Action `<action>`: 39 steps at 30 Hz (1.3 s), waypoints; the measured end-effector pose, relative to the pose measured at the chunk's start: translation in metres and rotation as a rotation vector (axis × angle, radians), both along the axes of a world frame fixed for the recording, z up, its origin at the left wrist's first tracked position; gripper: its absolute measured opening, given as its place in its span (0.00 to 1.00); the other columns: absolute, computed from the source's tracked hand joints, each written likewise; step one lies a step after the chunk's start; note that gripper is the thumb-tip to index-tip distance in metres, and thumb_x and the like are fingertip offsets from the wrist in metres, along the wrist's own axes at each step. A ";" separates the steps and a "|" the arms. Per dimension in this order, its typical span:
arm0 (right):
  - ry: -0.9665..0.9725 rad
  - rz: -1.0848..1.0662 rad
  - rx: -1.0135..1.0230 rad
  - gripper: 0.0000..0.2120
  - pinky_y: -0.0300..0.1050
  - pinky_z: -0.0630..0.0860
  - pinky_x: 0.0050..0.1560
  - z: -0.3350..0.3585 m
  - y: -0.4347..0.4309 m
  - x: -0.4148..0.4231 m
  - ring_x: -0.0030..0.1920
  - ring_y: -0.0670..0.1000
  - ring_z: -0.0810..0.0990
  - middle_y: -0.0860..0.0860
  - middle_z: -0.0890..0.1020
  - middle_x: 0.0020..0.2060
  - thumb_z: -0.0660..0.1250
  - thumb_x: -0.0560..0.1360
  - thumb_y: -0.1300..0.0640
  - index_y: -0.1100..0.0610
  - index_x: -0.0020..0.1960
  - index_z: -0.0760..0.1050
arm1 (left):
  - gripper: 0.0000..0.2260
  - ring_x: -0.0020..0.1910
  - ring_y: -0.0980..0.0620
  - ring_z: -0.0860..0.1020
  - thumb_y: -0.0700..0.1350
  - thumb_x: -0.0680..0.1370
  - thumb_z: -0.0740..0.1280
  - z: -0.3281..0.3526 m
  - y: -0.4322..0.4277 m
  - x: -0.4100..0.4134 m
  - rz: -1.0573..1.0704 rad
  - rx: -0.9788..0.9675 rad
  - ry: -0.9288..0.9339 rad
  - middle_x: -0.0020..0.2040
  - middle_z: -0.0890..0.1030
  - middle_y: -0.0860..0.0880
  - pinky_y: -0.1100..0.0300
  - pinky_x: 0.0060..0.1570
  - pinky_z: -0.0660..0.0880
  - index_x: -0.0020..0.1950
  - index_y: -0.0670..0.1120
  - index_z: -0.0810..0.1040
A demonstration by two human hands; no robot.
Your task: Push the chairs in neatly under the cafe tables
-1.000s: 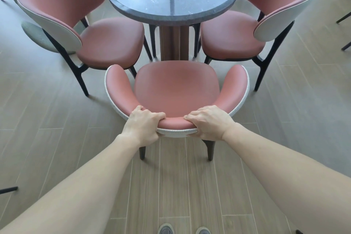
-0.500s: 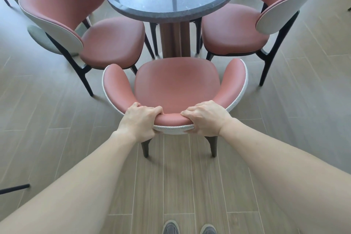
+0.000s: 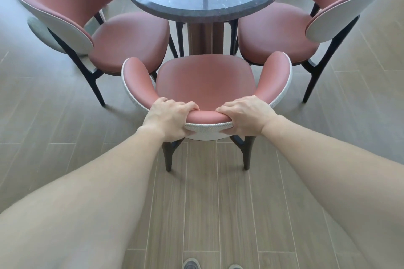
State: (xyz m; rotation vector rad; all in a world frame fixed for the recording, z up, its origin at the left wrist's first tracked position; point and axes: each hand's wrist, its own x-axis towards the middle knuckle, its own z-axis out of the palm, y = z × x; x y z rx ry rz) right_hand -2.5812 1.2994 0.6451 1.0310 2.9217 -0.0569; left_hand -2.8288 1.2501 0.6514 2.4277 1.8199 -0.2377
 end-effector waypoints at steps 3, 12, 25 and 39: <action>-0.008 0.002 0.027 0.23 0.47 0.71 0.40 -0.002 0.008 -0.004 0.49 0.57 0.85 0.46 0.85 0.53 0.67 0.77 0.34 0.49 0.63 0.79 | 0.24 0.61 0.47 0.82 0.67 0.77 0.70 -0.001 0.008 -0.005 -0.019 0.015 0.008 0.62 0.84 0.57 0.50 0.65 0.70 0.71 0.62 0.73; 0.016 -0.130 -0.032 0.31 0.48 0.71 0.48 -0.001 0.000 -0.010 0.54 0.55 0.84 0.45 0.83 0.60 0.71 0.73 0.32 0.49 0.68 0.74 | 0.24 0.63 0.49 0.79 0.65 0.74 0.72 -0.001 0.005 0.001 0.051 -0.008 0.004 0.62 0.82 0.58 0.51 0.69 0.67 0.69 0.64 0.73; 1.366 -0.258 -0.328 0.38 0.57 0.73 0.74 0.250 -0.126 0.001 0.72 0.51 0.78 0.48 0.79 0.71 0.66 0.76 0.28 0.53 0.76 0.71 | 0.27 0.73 0.49 0.79 0.73 0.75 0.70 0.248 -0.130 0.019 0.363 0.346 -1.874 0.69 0.84 0.49 0.54 0.74 0.72 0.65 0.56 0.83; 1.360 0.150 -0.321 0.33 0.59 0.74 0.73 0.412 -0.188 -0.112 0.72 0.53 0.78 0.49 0.78 0.72 0.65 0.77 0.29 0.48 0.74 0.69 | 0.35 0.78 0.46 0.74 0.78 0.76 0.59 0.422 -0.211 -0.051 0.072 0.782 -1.572 0.74 0.79 0.48 0.41 0.79 0.67 0.72 0.56 0.76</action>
